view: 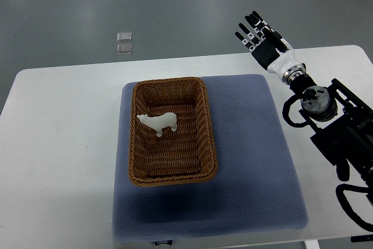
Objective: Place white bear in brown basket with right hand
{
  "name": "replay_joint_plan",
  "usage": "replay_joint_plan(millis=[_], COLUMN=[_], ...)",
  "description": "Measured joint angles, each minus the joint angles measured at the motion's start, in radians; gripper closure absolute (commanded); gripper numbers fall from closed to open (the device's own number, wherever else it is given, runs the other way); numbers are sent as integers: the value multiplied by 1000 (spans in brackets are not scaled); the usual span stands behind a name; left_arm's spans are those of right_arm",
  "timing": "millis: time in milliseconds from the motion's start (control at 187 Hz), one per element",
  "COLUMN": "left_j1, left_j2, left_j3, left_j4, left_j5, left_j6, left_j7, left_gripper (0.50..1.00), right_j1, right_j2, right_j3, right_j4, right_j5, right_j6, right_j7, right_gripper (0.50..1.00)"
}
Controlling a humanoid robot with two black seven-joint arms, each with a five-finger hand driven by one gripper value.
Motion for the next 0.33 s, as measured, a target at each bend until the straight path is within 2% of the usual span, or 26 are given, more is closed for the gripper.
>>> replay_joint_plan(millis=[128, 331], left_j1=[0, 0], left_j2=[0, 0], left_j3=[0, 0], left_j4=[-1, -1], left_j5=[0, 1], left_j6=[0, 0], left_j7=[1, 1], left_gripper=[500, 500], right_j1=[-18, -26], right_j2=[5, 26], right_j3=[2, 1], right_j4=[-13, -11], right_j5=[17, 46], right_j6=[10, 14], right_j7=[40, 49], right_gripper=[572, 572])
